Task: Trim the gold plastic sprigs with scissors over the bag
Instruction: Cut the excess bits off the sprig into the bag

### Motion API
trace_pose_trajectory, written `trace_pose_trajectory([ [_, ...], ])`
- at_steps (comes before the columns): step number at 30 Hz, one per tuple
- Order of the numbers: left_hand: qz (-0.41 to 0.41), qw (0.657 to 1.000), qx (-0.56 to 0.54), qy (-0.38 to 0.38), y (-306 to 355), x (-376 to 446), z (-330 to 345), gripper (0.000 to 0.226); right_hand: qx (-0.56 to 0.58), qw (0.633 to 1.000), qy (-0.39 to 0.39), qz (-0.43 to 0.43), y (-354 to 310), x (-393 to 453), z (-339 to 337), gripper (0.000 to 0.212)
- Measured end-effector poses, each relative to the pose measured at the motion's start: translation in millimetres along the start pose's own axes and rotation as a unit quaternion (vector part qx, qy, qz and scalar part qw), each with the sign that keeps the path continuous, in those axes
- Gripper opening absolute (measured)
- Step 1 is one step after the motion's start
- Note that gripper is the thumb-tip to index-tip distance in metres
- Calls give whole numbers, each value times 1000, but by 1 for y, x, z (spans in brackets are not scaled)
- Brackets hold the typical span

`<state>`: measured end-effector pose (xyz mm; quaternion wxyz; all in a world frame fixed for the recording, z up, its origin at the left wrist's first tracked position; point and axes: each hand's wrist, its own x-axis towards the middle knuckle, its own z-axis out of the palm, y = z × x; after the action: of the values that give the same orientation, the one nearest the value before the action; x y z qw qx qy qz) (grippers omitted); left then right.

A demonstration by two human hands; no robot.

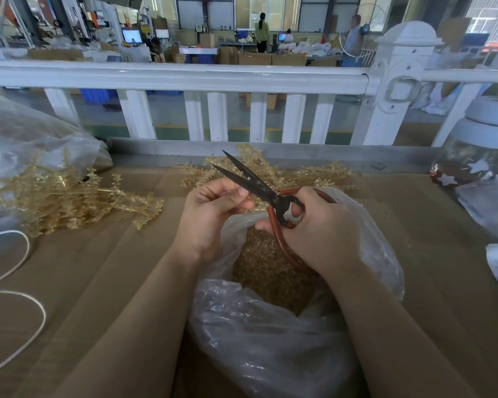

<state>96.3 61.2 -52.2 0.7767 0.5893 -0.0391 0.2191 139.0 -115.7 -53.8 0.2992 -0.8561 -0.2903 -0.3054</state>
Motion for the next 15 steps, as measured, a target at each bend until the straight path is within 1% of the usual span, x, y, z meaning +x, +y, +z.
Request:
trace_pose_trajectory([
  [2, -5, 1000, -12, -7, 1, 0, 0, 3, 3, 1000, -1, 3, 1, 0, 0, 68],
  [4, -10, 999, -31, -14, 3, -1, 1, 11, 16, 1000, -9, 8, 0, -1, 0, 59],
  [6, -23, 998, -59, -27, 4, -1, 2, 14, 63, 997, -26, 25, 0, -1, 1, 50],
  [9, -49, 993, -101, -38, 5, -1, 3, 7, 140, 983, -83, 83, -1, 0, 3, 50],
  [12, -66, 992, -107, -17, 5, -1, 4, 7, 138, 975, -135, 110, 0, 2, 2, 50],
  [15, -66, 992, -109, 4, 5, -2, 6, 7, 118, 973, -156, 124, 3, 3, 3, 53],
])
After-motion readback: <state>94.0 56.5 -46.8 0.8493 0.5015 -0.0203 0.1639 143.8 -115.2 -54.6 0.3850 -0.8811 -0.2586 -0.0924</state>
